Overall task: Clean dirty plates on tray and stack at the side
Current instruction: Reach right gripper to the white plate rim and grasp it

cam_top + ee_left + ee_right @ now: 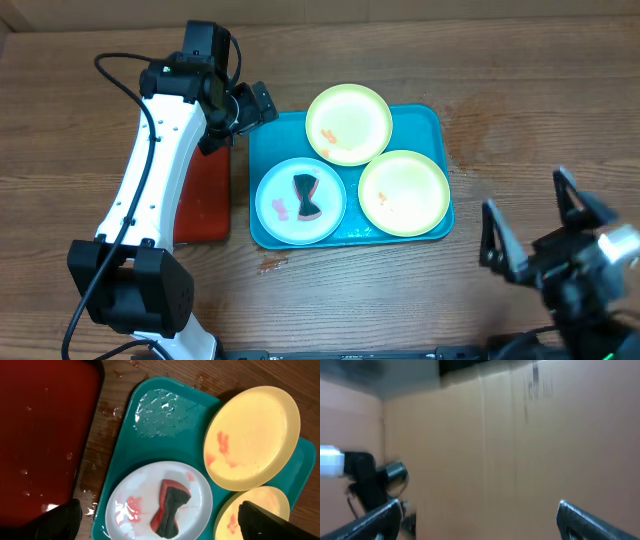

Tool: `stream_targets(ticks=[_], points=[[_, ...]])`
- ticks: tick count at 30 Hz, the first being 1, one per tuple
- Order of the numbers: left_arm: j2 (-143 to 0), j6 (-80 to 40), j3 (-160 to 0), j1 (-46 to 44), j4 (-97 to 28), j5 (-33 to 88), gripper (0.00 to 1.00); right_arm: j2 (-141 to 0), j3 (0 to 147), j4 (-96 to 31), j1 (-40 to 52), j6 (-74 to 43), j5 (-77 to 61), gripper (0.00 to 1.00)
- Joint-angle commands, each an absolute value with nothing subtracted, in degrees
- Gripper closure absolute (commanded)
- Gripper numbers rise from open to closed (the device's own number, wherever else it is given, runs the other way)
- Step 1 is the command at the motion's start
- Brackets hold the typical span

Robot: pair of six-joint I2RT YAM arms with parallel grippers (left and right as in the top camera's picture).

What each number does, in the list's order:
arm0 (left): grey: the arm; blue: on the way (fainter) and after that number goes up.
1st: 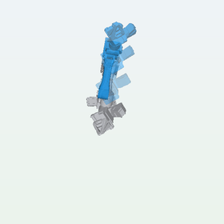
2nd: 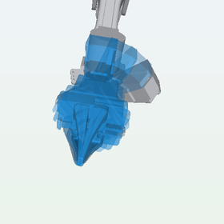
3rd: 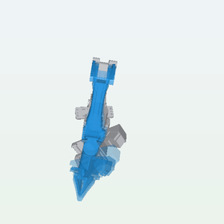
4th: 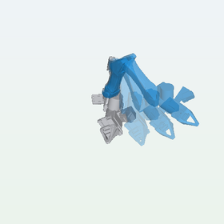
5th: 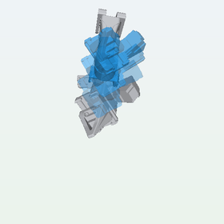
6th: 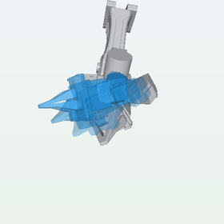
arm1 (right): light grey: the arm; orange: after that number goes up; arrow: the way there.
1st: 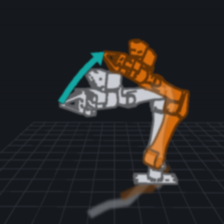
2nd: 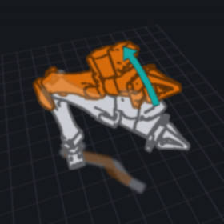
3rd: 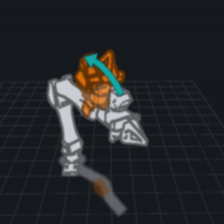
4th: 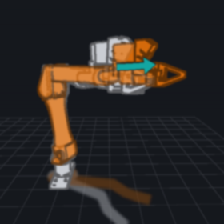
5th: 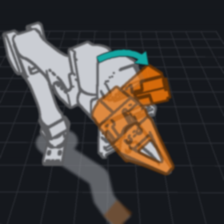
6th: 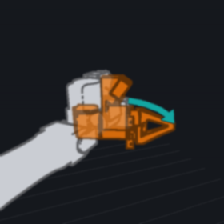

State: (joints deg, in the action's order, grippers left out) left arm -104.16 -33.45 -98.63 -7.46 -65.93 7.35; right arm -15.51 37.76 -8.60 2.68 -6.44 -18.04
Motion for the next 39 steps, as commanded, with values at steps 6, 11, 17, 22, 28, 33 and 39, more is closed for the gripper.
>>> stream_targets(ticks=[6, 11, 17, 22, 28, 33, 39], points=[[-103.7, -32.8, -99.4, -7.6, -66.5, 7.5, 0.00, -47.7, 73.3, -42.7, 2.5, -3.2, -36.1, 0.00], [-103.7, -32.8, -99.4, -7.5, -67.6, 7.5, 0.00, -60.7, 75.8, -36.2, 3.0, -10.9, -49.9, 0.00], [-103.7, -32.8, -99.4, -7.5, -67.4, 7.5, 0.00, -75.2, 77.0, -43.5, 12.0, -13.4, -30.4, 0.16], [-103.7, -32.8, -99.4, -7.5, -67.5, 7.5, 0.00, -89.8, 77.0, -44.6, 20.6, -16.3, -23.8, 0.41], [-103.7, -32.8, -99.4, -7.6, -67.7, 7.5, 0.00, -103.6, 77.0, -39.2, 28.0, -15.1, -18.0, 0.45], [-103.7, -32.8, -99.4, -7.6, -67.7, 7.5, 0.00, -109.6, 77.0, -37.3, 30.9, -15.1, -16.7, 0.47], [-103.8, -32.5, -99.3, -7.8, -68.6, 7.5, 0.00, -112.2, 77.0, -37.4, 32.4, -15.3, -13.1, 0.49]])
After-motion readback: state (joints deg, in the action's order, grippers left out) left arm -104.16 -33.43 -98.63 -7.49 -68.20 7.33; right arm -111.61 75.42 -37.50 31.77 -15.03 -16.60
